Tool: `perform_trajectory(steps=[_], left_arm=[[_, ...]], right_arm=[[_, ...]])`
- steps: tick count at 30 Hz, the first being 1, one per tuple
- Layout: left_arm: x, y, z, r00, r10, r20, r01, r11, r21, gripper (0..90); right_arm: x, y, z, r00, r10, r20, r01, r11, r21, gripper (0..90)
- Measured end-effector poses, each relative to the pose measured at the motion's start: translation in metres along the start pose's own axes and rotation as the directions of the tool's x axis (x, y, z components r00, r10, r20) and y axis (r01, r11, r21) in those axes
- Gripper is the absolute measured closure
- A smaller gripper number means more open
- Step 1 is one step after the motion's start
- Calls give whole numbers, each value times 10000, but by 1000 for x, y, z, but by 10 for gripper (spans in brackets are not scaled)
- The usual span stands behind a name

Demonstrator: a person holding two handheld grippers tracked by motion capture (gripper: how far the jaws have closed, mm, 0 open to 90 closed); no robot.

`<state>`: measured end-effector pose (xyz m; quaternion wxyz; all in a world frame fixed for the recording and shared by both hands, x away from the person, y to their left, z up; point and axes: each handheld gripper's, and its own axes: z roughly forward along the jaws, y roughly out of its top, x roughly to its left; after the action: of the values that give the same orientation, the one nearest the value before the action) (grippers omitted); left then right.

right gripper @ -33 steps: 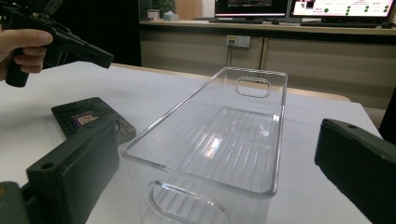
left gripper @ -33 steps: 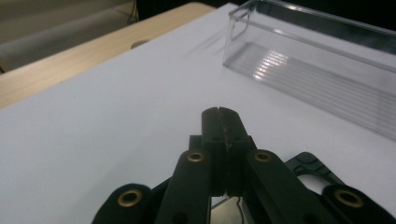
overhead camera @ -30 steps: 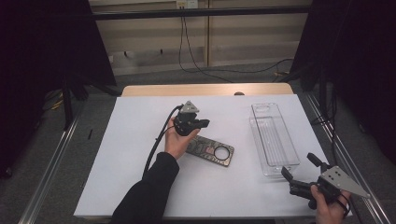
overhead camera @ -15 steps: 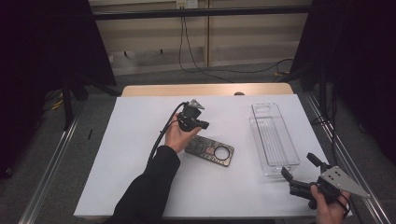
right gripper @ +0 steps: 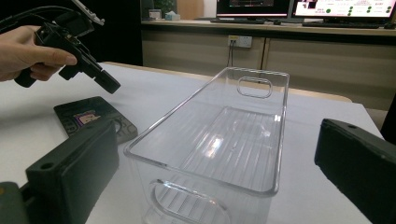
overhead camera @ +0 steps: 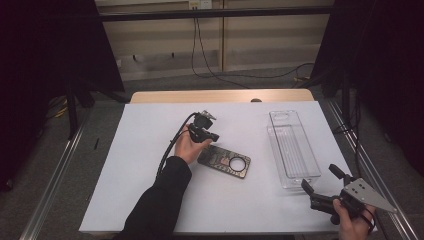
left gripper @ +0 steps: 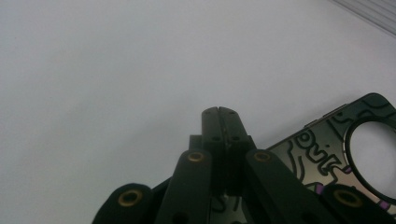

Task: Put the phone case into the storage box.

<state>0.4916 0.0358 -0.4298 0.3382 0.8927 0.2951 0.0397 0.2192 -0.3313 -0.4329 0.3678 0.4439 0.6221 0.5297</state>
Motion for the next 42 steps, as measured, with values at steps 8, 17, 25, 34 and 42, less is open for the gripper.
perform_trajectory(steps=[8, 17, 25, 34, 42], left_arm=[[2, -14, 5, 9999, -27, -161, 29, 9999, 118, 900], [0, -19, 2, 9999, -10, -107, 10, 10000, 10, 900], [-5, -25, -3, 9997, 172, -179, -172, 9999, 1, 900], [-8, -30, -6, 9995, 284, -120, -284, 9996, 22, 900], [-14, -35, -11, 9987, 496, -131, -495, 9987, 118, 900]], right_arm=[[0, 0, 0, 10000, -13, -14, 13, 10000, 2, 0], [0, 0, 0, 10000, -9, 5, 9, 10000, 22, 0], [0, 0, 0, 10000, -23, -1, 23, 10000, 33, 0], [0, 0, -1, 10000, -33, -11, 33, 10000, 43, 0], [0, 0, 0, 10000, -30, -25, 30, 10000, 42, 0]])
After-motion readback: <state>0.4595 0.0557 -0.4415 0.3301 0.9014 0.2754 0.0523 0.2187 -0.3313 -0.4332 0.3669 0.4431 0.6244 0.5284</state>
